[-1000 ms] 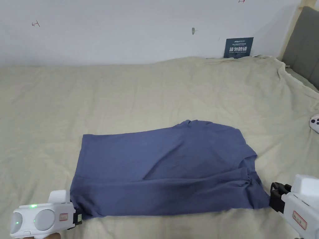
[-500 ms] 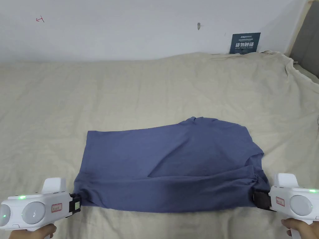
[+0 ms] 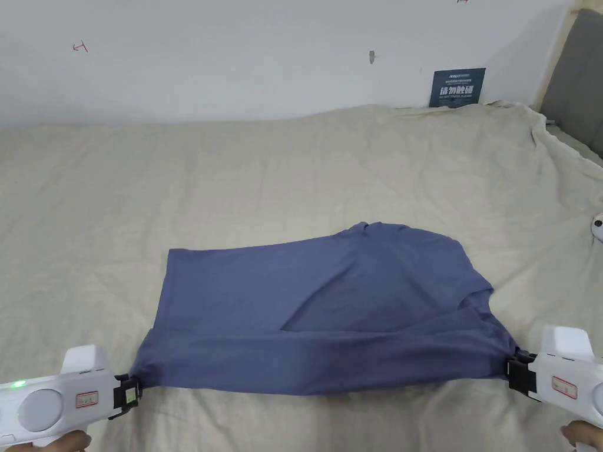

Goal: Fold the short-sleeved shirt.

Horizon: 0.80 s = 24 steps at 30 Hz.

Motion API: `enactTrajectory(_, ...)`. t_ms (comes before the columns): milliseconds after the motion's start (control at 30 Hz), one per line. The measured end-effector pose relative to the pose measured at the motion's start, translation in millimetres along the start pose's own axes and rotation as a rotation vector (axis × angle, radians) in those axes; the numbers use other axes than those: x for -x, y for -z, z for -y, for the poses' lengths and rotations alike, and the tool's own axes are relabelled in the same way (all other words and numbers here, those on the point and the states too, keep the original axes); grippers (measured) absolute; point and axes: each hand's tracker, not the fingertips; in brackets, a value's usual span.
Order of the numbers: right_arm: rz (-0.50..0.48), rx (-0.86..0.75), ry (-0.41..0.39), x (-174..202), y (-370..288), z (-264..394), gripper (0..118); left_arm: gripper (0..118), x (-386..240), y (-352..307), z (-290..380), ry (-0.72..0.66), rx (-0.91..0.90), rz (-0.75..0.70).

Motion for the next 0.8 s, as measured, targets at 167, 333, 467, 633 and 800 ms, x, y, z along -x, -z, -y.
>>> enactTrajectory(167, -0.023, -0.029, 0.026, -6.2, -39.7, 17.9, 3, 1, 3.8, -23.1, 19.2, 0.017, -0.003, -0.004)
enactTrajectory(333, -0.034, 0.001, 0.039, -8.8, -68.8, 48.8, 3, 1, 11.5, -46.9, 54.8, 0.027, 0.028, -0.001)
enactTrajectory(467, -0.011, 0.037, 0.029, -8.8, -67.9, 71.8, 3, 1, 15.4, -48.3, 82.1, 0.021, 0.057, -0.016)
enactTrajectory(633, 0.059, 0.116, 0.019, -7.2, -35.6, 87.7, 3, 1, 9.4, -22.7, 99.5, 0.049, 0.096, -0.073)
enactTrajectory(800, 0.108, 0.167, -0.001, -0.5, -12.7, 96.3, 3, 1, 5.2, -3.9, 107.4, 0.021, 0.130, -0.109)
